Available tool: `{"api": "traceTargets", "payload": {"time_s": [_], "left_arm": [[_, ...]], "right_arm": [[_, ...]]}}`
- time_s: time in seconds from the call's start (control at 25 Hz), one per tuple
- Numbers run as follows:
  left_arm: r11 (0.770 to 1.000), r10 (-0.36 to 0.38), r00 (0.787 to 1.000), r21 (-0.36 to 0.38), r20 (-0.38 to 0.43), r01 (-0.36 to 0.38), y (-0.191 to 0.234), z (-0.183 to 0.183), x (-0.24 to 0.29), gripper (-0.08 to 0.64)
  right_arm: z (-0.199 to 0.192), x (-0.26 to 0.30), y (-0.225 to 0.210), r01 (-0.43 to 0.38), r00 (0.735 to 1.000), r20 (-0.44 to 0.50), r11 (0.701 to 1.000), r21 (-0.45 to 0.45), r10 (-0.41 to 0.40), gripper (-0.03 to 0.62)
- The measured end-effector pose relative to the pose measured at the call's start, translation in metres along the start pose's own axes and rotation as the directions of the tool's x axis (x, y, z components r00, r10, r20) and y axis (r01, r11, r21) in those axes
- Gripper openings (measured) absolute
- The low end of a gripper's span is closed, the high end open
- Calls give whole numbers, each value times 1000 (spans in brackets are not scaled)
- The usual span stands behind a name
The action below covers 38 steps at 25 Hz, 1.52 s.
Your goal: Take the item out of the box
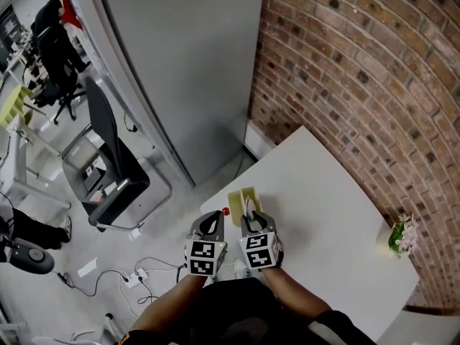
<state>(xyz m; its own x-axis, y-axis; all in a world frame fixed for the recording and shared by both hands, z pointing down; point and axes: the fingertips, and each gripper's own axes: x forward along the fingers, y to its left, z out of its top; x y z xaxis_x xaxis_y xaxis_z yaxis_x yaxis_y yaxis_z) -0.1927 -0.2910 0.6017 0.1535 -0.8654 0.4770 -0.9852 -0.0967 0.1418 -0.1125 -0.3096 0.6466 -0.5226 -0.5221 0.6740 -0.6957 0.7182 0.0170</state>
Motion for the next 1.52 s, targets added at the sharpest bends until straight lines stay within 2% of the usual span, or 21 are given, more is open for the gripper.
{"api": "traceTargets", "payload": {"time_s": [0.52, 0.88, 1.24, 1.52], "left_arm": [[999, -48, 999, -1, 7, 48, 1, 0, -1, 5], [997, -80, 996, 14, 38, 80, -3, 11, -10, 5], [995, -99, 993, -7, 64, 100, -3, 22, -24, 5], [986, -158, 981, 61, 113, 152, -20, 41, -42, 5]], "right_arm": [[3, 6, -13, 72, 997, -9, 997, 29, -72, 23], [24, -10, -15, 120, 992, 44, 992, 30, -122, 14], [46, -40, -13, 183, 975, 118, 982, 45, -187, 12], [69, -74, -6, 235, 951, 191, 970, 62, -242, 12]]}}
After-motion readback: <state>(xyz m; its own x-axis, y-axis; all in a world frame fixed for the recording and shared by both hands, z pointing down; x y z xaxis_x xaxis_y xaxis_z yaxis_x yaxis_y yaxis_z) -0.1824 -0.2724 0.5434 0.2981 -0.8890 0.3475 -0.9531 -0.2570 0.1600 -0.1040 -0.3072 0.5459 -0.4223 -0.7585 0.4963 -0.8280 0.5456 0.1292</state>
